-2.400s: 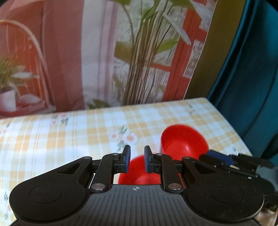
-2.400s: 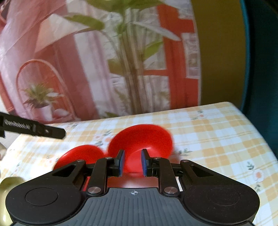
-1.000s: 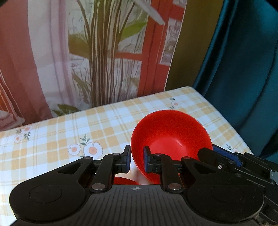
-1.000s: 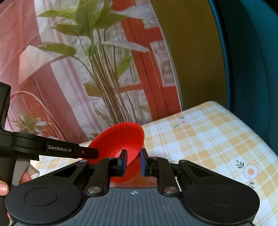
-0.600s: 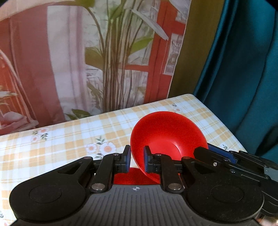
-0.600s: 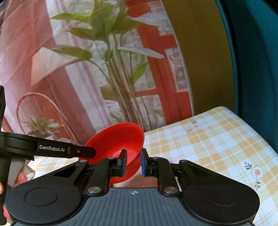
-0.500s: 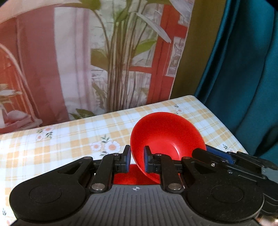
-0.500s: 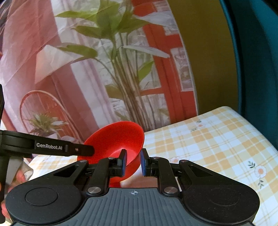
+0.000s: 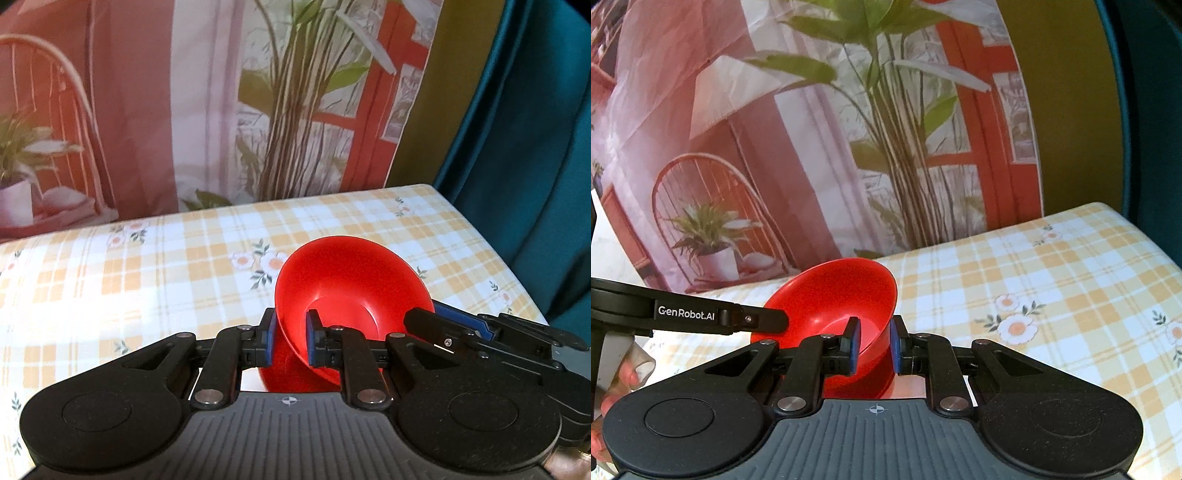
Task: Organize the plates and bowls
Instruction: 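Lower the red bowl into the other bowl, nesting them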
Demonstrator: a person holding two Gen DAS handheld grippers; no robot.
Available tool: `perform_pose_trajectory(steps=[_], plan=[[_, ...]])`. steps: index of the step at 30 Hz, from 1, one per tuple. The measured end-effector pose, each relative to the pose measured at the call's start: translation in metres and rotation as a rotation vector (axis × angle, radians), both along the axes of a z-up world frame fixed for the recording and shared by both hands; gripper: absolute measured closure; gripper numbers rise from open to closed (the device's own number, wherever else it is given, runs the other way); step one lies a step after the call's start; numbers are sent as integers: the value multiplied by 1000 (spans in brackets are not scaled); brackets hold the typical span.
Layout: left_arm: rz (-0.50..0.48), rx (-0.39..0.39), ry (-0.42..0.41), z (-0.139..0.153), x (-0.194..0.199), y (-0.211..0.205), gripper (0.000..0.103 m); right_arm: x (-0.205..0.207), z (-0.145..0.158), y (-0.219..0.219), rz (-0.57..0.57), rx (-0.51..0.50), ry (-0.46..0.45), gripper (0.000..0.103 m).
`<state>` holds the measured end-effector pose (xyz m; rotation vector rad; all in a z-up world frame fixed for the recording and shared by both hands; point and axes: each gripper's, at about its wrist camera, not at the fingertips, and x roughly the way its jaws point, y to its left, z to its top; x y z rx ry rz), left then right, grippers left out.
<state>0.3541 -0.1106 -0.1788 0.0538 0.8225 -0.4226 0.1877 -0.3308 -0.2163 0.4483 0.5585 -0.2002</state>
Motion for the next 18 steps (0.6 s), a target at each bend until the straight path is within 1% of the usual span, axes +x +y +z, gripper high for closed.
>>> perform_pose_trajectory(steps=[7, 13, 16, 18], plan=[[3, 5, 23, -10, -5, 5, 86, 0, -9, 6, 11, 5, 25, 86], [6, -14, 42, -16, -7, 10, 86, 0, -13, 8, 16, 4, 43, 86], [4, -3, 56, -21, -7, 9, 86, 0, -15, 9, 15, 0, 50, 86], [0, 5, 46, -23, -8, 9, 86, 0, -16, 9, 16, 1, 52, 86]])
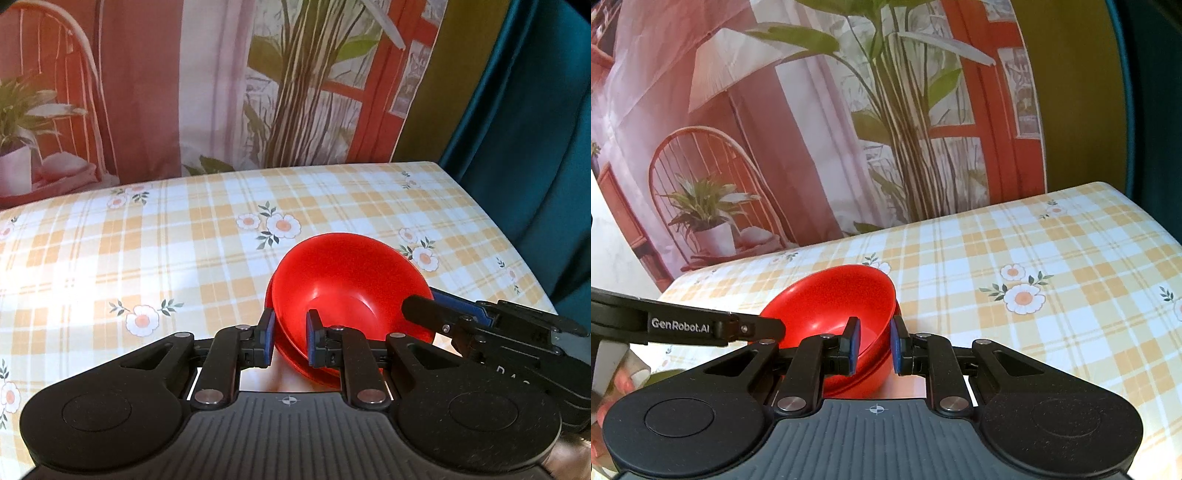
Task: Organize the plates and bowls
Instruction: 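Lower the red bowl into the other bowl, nesting them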
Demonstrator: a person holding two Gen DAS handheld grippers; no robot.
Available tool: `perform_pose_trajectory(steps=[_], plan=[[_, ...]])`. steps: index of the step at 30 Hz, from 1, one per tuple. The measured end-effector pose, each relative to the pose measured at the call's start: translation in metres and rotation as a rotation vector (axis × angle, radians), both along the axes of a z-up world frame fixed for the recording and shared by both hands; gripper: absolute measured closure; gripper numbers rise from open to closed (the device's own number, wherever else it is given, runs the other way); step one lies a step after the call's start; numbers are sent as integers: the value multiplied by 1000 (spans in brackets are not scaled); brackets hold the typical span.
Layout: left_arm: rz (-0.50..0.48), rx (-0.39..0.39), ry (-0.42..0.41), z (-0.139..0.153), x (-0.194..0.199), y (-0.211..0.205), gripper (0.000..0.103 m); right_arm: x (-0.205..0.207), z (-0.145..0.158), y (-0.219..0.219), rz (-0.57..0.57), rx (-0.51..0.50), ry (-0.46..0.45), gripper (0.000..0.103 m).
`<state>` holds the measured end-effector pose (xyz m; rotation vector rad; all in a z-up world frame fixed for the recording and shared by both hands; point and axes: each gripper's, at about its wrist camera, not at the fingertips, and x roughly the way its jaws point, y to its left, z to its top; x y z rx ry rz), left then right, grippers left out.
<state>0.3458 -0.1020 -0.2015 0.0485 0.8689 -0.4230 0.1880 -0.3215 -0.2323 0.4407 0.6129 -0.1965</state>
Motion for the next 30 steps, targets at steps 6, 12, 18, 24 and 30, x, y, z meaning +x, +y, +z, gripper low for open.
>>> perform_pose_trajectory(steps=[6, 12, 18, 24, 30], plan=[[1, 1, -2, 1, 0, -1, 86, 0, -1, 0, 3, -5, 1, 85], [7, -2, -7, 0, -1, -1, 78, 0, -4, 2, 3, -9, 7, 81], [14, 0, 3, -4, 1, 0, 78, 0, -11, 1, 3, 1, 19, 81], [25, -7, 38, -12, 5, 1, 78, 1, -17, 1, 11, 17, 17, 80], [25, -12, 62, -19, 9, 0, 78, 2, -20, 0, 13, 31, 13, 79]])
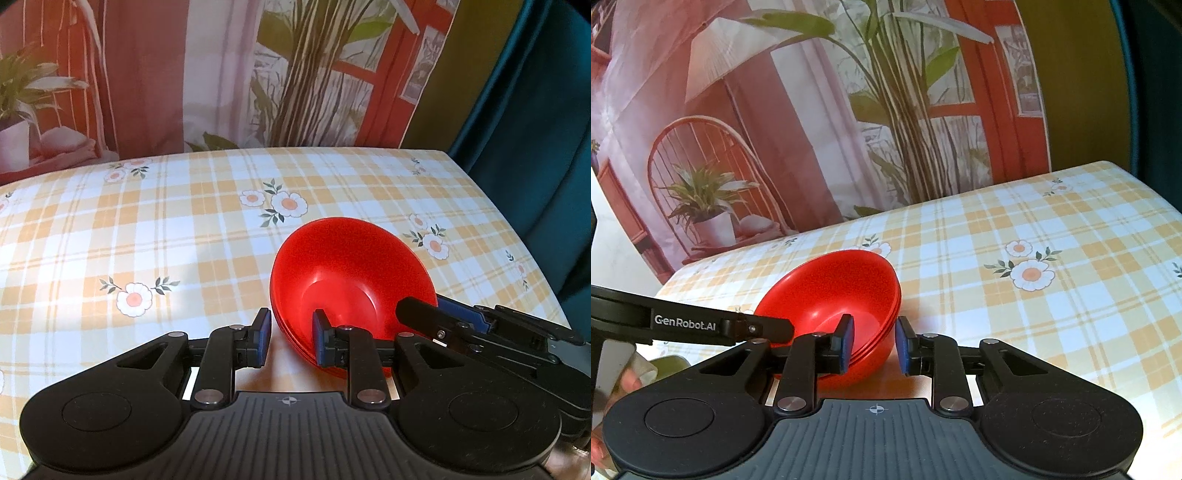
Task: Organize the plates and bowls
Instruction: 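Lower the red bowl into the other bowl, nesting them, then carry the nested red bowls onto the green plate stack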
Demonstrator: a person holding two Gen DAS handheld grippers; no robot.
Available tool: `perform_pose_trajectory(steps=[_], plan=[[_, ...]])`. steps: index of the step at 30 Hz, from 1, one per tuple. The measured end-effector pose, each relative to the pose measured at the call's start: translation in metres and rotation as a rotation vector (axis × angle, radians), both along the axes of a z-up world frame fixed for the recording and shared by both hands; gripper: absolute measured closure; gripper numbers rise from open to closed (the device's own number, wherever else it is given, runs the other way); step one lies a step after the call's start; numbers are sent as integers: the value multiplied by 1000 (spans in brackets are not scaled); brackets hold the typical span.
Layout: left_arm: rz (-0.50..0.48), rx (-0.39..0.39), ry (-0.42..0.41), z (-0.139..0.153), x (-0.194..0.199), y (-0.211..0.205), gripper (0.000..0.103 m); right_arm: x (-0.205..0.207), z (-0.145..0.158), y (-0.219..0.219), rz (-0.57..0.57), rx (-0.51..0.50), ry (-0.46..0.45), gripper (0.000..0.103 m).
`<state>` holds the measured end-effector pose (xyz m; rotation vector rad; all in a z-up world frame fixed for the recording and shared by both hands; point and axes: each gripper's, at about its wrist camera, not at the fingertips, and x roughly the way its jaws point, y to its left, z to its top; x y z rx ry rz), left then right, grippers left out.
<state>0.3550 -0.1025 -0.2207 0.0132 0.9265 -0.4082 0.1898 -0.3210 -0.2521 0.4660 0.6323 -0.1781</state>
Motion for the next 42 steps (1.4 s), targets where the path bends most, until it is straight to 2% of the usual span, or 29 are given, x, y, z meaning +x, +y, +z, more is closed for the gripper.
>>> perform_pose_trajectory(steps=[20, 34, 42], plan=[[-16, 5, 0, -2, -8, -3, 78, -1, 2, 4, 5, 9, 2, 80], [-11, 7, -49, 22, -32, 12, 77, -10, 27, 23, 33, -27, -26, 80], [17, -28, -64, 35, -56, 37, 77, -16, 42, 47, 75, -41, -31, 79]])
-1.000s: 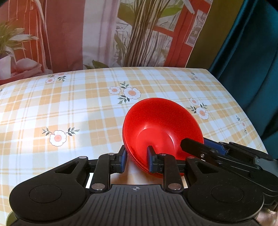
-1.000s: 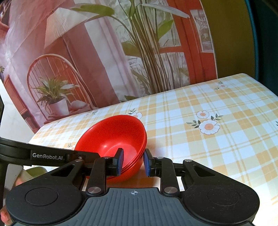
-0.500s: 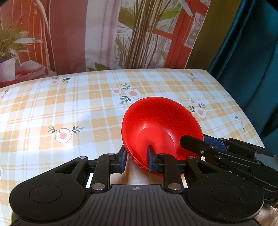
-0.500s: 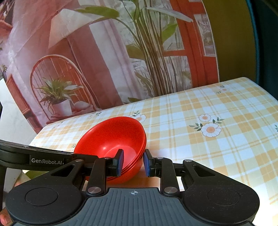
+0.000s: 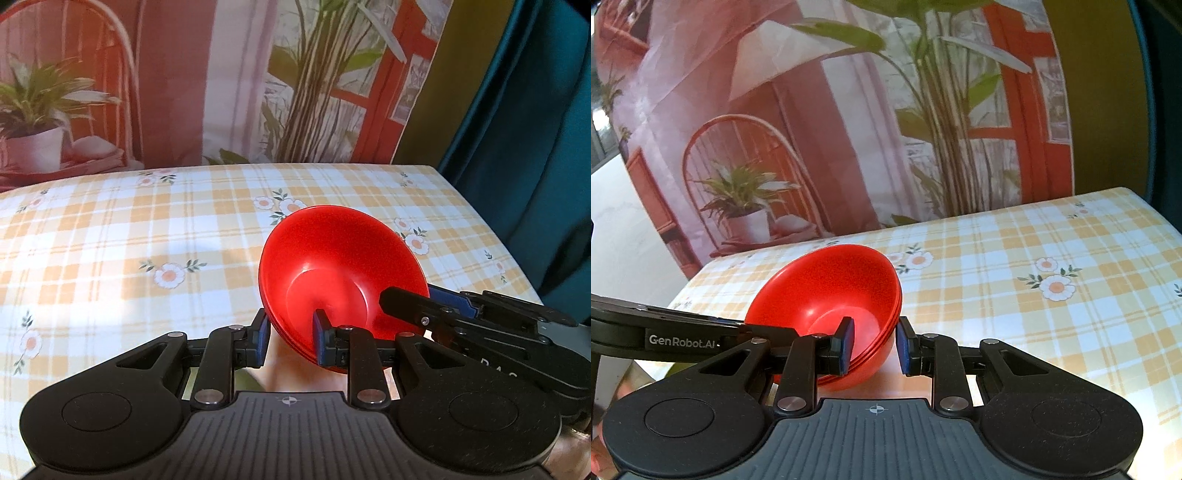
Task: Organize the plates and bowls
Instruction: 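Carry the nested red bowls onto the green plate stack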
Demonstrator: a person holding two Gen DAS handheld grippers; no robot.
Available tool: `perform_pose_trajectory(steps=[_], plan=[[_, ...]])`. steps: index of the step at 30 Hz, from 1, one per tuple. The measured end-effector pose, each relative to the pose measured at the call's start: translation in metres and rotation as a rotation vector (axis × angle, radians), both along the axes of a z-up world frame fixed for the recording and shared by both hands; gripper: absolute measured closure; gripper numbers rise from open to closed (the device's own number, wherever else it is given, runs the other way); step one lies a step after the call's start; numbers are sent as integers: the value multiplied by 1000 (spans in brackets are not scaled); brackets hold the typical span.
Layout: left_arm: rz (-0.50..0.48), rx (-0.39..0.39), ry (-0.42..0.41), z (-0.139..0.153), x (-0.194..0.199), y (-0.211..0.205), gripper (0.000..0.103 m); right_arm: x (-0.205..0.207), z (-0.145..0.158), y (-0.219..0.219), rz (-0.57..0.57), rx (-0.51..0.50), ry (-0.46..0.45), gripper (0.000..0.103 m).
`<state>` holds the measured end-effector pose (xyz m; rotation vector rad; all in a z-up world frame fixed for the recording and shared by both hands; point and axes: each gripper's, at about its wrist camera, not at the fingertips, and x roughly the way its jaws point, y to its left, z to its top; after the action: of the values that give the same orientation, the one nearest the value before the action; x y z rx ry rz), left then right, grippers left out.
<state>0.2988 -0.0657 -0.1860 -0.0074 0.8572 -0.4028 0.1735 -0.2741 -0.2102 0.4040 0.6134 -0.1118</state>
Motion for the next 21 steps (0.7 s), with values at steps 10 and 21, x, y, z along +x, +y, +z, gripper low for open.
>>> perform_pose_trajectory(steps=[10, 21], plan=[[60, -46, -21, 12, -32, 48, 77, 5, 12, 43, 103, -10, 4, 79], [130, -68, -12, 13, -57, 85, 76, 11, 15, 82, 212, -16, 24, 79]])
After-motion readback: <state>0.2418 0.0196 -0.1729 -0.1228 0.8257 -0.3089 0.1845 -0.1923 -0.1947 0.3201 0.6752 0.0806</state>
